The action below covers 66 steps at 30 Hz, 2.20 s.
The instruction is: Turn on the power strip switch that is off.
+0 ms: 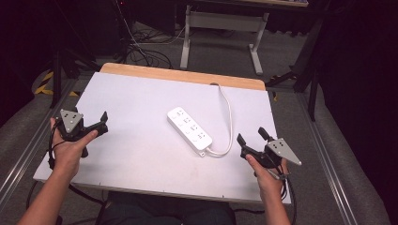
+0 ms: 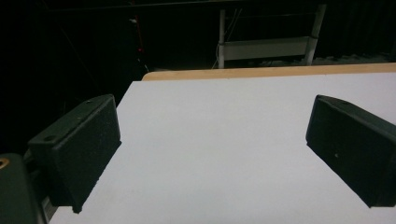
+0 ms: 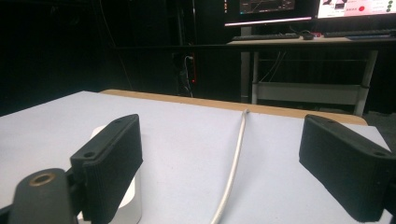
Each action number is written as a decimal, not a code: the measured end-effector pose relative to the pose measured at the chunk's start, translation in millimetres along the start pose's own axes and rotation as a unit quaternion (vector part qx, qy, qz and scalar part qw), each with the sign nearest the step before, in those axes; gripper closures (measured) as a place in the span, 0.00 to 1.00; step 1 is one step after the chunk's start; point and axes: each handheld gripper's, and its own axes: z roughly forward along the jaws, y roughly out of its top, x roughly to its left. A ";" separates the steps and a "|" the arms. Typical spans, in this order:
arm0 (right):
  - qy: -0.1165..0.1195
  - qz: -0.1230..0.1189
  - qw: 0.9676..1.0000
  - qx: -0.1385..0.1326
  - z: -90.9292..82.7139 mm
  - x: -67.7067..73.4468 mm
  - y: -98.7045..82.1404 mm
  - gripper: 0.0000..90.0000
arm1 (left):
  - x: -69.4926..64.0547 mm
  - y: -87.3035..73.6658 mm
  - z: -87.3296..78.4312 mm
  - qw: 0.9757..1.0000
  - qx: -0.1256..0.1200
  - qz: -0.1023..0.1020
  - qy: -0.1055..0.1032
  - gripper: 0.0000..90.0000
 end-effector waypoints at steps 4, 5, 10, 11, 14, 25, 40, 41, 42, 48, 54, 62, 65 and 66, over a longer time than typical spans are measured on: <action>-0.002 0.002 1.000 -0.004 -1.6 -1.3 0.5 0.15 | -0.7 0.3 0.2 1.000 -0.002 0.001 -0.002 0.04; -0.003 0.002 1.000 -0.004 -1.9 -1.4 0.5 0.15 | -0.8 0.3 0.3 1.000 -0.002 0.000 -0.002 0.04; -0.004 0.000 1.000 -0.005 -3.0 -1.4 0.5 0.15 | -0.9 0.7 1.0 1.000 -0.002 0.001 -0.003 0.04; -0.006 -0.002 1.000 -0.005 -3.3 -1.5 0.6 0.16 | -1.0 0.8 1.1 1.000 -0.002 0.002 -0.004 0.04; -0.008 -0.001 1.000 -0.007 -4.1 -1.8 0.7 0.17 | -1.5 0.9 1.4 1.000 -0.002 0.004 -0.006 0.05; 0.019 -0.004 1.000 0.005 -4.3 -1.9 1.1 0.45 | -1.3 0.6 1.1 1.000 -0.002 0.006 -0.006 0.05; 0.059 -0.013 0.998 0.031 -2.8 2.8 4.0 0.77 | -1.1 0.5 1.2 1.000 -0.003 0.008 -0.006 0.06; 0.058 -0.017 0.998 0.027 -2.8 2.5 4.7 0.77 | -1.1 0.5 1.2 1.000 -0.003 0.008 -0.006 0.06; 0.051 -0.014 0.998 0.025 -3.1 2.1 5.6 0.77 | -1.1 0.5 1.1 1.000 -0.003 0.008 -0.006 0.06; 0.048 0.008 0.998 0.032 -4.8 1.7 7.0 0.84 | -1.5 0.4 1.4 1.000 -0.004 0.008 -0.008 0.06; 0.076 0.050 0.996 0.026 -7.9 4.7 12.2 1.00 | -1.9 0.2 1.7 1.000 -0.004 0.007 -0.009 0.07; 0.081 0.036 0.994 0.063 -5.3 10.3 15.3 1.00 | -1.6 0.1 1.7 1.000 -0.004 0.009 -0.009 0.07; 0.080 0.018 0.994 0.077 -0.6 12.3 20.6 1.00 | -2.0 0.0 1.8 1.000 -0.004 0.009 -0.009 0.08; 0.081 0.019 0.994 0.075 0.5 12.6 22.7 1.00 | -2.2 -0.1 1.7 1.000 -0.003 0.009 -0.010 0.08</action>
